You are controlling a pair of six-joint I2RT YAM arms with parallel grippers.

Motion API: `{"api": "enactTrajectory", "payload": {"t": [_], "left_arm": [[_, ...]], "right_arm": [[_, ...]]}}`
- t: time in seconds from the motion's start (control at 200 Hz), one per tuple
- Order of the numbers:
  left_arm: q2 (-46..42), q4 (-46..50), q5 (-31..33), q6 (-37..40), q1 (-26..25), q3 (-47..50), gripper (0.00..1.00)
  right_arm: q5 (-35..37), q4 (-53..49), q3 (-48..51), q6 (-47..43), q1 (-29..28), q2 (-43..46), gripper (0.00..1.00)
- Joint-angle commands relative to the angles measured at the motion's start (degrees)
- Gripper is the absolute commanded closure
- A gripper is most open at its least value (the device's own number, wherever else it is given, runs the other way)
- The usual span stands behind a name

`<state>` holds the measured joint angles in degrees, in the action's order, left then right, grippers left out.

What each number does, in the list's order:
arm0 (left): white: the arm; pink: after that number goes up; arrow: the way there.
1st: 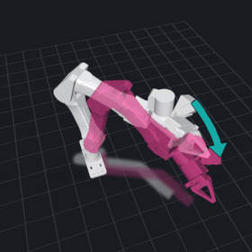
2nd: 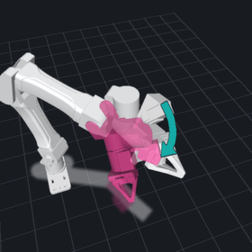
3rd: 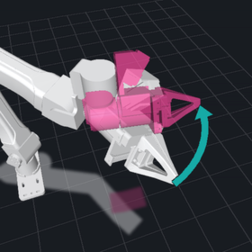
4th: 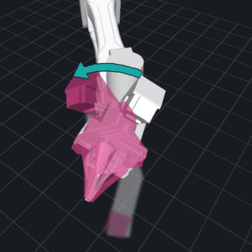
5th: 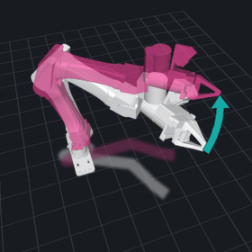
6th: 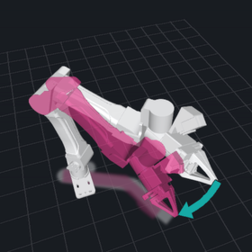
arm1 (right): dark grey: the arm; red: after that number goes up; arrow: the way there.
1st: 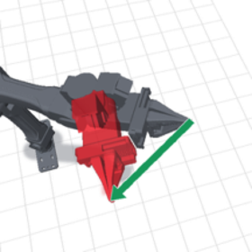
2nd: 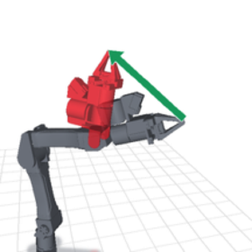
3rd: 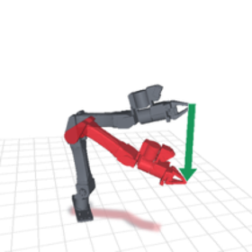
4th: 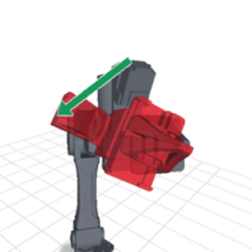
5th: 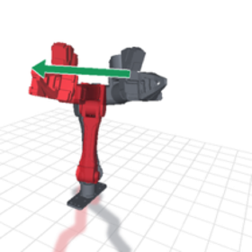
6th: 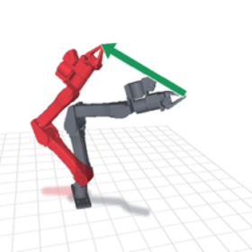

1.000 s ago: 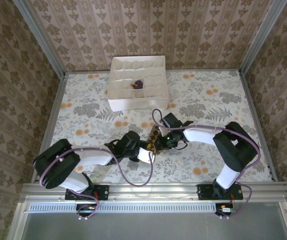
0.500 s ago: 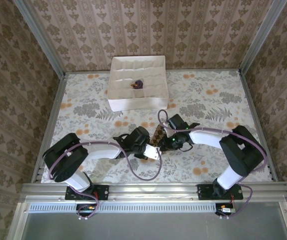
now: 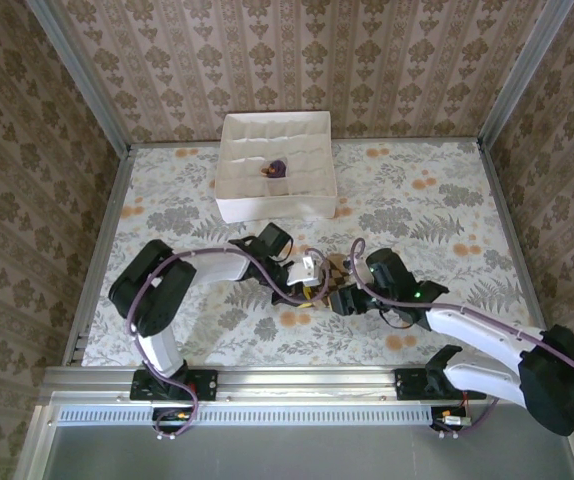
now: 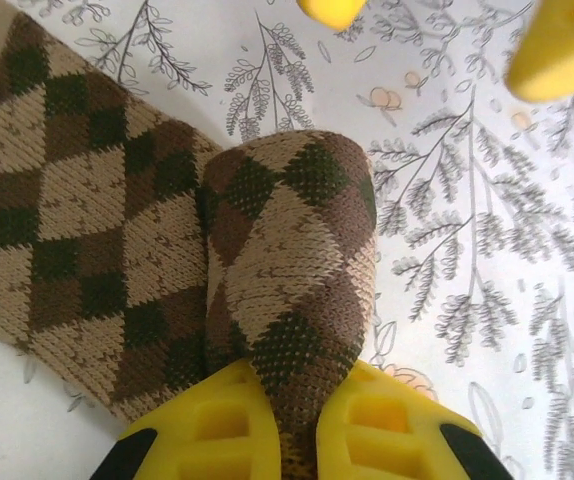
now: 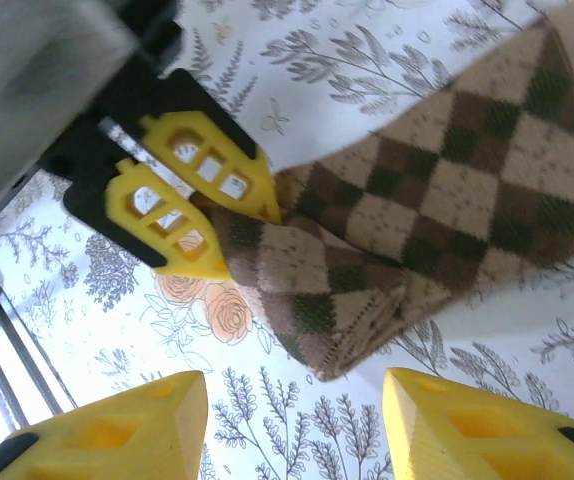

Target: Roll the socks

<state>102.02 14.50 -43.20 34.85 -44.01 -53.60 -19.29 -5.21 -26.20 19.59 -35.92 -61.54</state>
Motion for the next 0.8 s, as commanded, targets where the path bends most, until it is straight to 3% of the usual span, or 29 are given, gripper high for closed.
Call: {"api": "enactTrajectory", "payload": {"t": [0.0,0.215,0.655,0.715,0.795], "left_arm": [[2.8,12.5,-8.0,-1.1,1.0,-3.1,1.0],[5.3,16.2,-9.7,0.9,1.9,-5.9,1.0],[5.7,12.1,-9.6,-1.8,3.1,-5.8,1.0],[5.5,10.5,-9.5,-2.6,3.1,-5.3,1.0],[5.0,8.3,-9.1,-3.3,3.0,-4.4,0.99]], "right_arm": [[-0.8,7.7,1.5,-3.6,-0.8,0.0,0.5],[-2.5,10.7,-0.1,-6.4,-1.3,-5.2,0.44],[-5.7,11.8,-2.1,-6.1,-5.6,-15.7,0.44],[-5.0,11.4,-2.1,-6.1,-6.1,-16.1,0.48],[-3.6,10.6,-2.3,-5.7,-6.0,-16.8,0.65]]}}
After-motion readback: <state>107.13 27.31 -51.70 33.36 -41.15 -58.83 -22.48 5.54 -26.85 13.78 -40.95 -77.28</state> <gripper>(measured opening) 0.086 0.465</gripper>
